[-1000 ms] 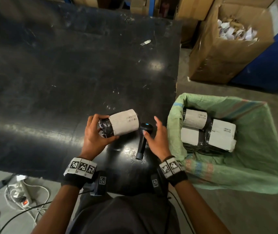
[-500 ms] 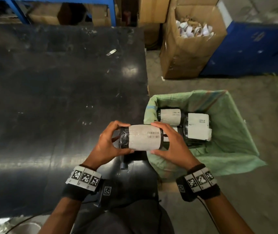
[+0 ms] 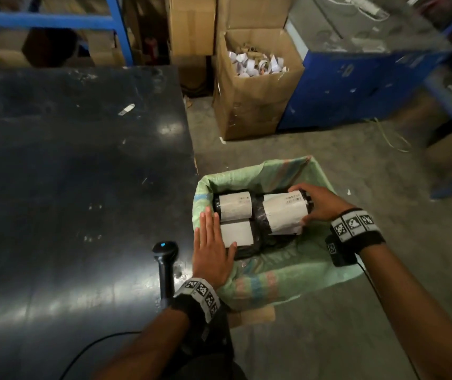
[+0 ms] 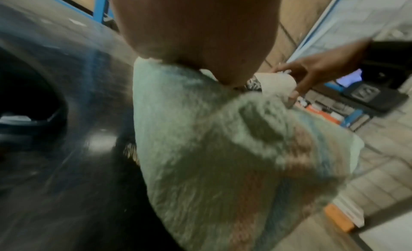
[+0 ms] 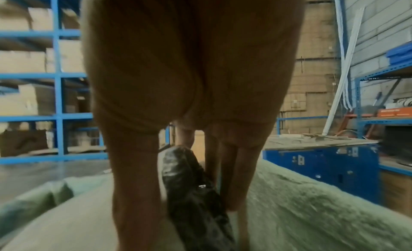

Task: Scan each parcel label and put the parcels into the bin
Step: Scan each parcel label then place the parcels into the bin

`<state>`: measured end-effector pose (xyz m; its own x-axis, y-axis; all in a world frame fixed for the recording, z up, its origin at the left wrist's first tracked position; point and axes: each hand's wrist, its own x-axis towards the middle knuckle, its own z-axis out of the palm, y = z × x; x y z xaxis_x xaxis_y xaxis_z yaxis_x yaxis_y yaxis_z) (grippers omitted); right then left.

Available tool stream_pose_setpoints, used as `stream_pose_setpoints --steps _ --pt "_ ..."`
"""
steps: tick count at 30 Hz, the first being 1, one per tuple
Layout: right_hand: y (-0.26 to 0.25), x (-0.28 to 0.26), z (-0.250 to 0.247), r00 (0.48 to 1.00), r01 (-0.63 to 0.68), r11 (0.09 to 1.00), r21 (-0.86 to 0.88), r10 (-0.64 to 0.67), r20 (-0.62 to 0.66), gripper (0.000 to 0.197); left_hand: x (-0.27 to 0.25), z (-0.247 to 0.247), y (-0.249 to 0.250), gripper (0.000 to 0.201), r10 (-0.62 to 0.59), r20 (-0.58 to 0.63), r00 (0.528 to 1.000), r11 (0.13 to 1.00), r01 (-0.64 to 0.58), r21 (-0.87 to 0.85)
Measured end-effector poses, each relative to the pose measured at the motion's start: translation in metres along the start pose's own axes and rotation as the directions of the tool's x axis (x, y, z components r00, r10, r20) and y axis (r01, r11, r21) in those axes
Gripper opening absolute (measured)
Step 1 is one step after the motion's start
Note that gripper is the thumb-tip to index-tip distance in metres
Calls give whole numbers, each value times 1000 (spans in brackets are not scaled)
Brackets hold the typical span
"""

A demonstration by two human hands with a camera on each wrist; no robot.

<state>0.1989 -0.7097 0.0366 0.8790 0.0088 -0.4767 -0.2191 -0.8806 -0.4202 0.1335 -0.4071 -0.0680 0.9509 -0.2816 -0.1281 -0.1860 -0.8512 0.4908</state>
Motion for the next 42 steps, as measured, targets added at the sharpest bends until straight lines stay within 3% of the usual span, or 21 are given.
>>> stream_pose_setpoints --steps 9,16,20,22,24,26,28,30,32,34,38,40,42 --pt "27 90 21 978 -161 984 -82 148 -149 84 0 1 1 83 6 18 1000 992 -9 130" --pt "46 115 72 938 -300 954 25 299 -173 72 0 -1 -3 86 31 31 999 986 -36 162" --pt "33 107 64 935 -326 944 -45 315 -166 90 2 -6 -4 84 18 66 998 988 -28 155" --pt "10 95 53 937 -296 952 -78 274 -216 96 2 -16 -11 80 74 95 993 991 -84 108" --pt "-24 73 49 923 -201 980 -9 186 -336 88 0 -34 -28 72 140 58 988 990 -138 -40" --pt "-68 46 56 882 -26 995 94 67 -466 73 -5 -56 -55 64 118 -61 991 982 -126 -143" --pt "-117 18 74 846 188 956 225 -42 -531 62 -14 -73 -90 60 41 -170 985 985 -69 -157" --pt "-167 -2 104 876 324 863 388 -119 -468 56 -25 -81 -133 59 -71 -223 972 991 42 -130" --pt "-207 -13 141 926 329 786 523 -162 -340 53 -39 -80 -178 62 -198 -233 952 978 176 -109" --pt "-230 -15 184 958 262 797 545 -149 -243 56 -53 -73 -220 65 -306 -220 926 952 294 -85" --pt "-235 -5 256 996 28 926 378 7 -91 74 -83 -57 -281 62 -468 -92 879 882 470 6" --pt "-232 -3 274 998 -54 913 406 61 -6 75 -96 -47 -298 62 -481 -67 874 873 484 53" --pt "-232 -4 286 997 -72 840 538 59 41 67 -103 -40 -304 65 -453 -88 887 883 460 94"
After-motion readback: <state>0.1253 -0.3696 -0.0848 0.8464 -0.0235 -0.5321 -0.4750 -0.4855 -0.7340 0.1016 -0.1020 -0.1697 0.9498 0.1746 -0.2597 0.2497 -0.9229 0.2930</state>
